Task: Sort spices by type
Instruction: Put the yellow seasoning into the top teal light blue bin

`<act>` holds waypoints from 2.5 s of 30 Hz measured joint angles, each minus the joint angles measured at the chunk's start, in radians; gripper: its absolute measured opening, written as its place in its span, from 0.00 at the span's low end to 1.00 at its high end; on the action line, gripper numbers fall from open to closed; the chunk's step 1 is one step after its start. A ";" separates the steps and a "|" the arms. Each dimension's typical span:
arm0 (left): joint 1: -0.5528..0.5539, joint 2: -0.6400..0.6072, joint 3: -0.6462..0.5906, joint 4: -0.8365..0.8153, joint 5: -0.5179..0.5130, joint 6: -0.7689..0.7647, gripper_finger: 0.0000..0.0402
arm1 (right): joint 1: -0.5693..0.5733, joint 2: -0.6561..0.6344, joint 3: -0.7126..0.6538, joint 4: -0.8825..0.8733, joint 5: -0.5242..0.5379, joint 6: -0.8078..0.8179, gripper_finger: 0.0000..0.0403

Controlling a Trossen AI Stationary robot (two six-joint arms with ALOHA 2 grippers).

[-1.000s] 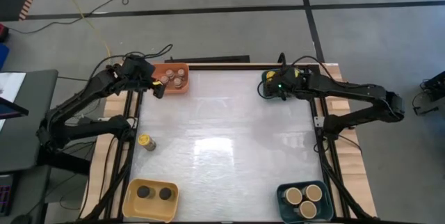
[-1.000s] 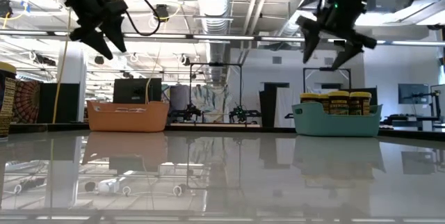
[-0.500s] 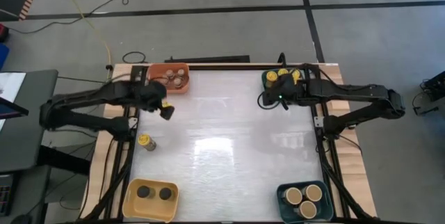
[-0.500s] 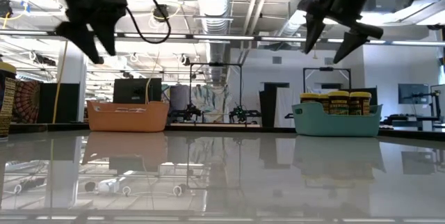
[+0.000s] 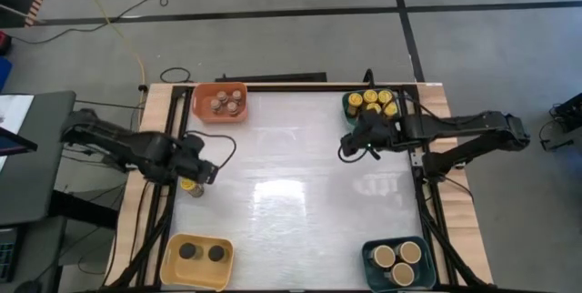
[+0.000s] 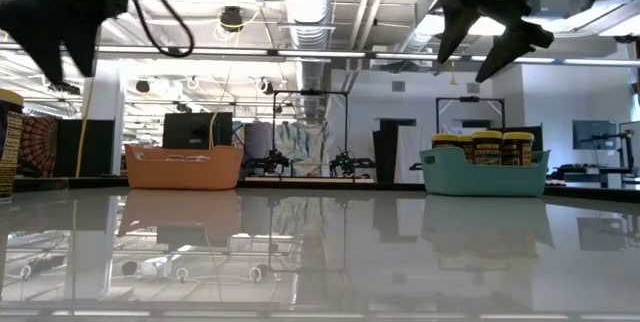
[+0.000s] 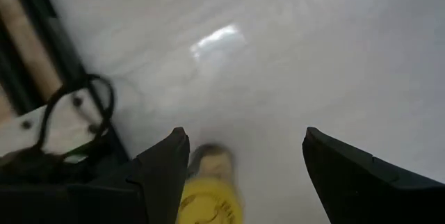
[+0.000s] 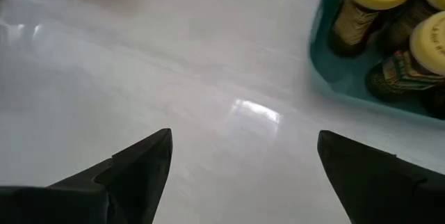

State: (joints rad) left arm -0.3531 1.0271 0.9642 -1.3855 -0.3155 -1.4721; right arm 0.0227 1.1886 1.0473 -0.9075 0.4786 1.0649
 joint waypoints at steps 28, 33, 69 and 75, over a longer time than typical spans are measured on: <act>-0.097 0.062 -0.150 0.015 0.324 0.432 0.67 | 0.077 0.000 0.000 0.027 0.016 0.008 0.95; -0.097 0.042 -0.150 0.041 0.334 0.431 0.67 | 0.062 0.000 0.000 0.027 0.017 0.009 0.95; -0.050 0.031 -0.148 0.102 0.309 0.414 0.42 | 0.046 0.003 0.000 0.027 0.020 0.003 0.95; -0.050 0.031 -0.148 0.102 0.263 0.384 0.45 | 0.046 0.003 -0.001 0.027 0.020 0.003 0.95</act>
State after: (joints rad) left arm -0.4034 1.0580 0.8158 -1.2839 -0.0525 -1.0881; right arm 0.0685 1.1912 1.0466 -0.8810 0.4984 1.0676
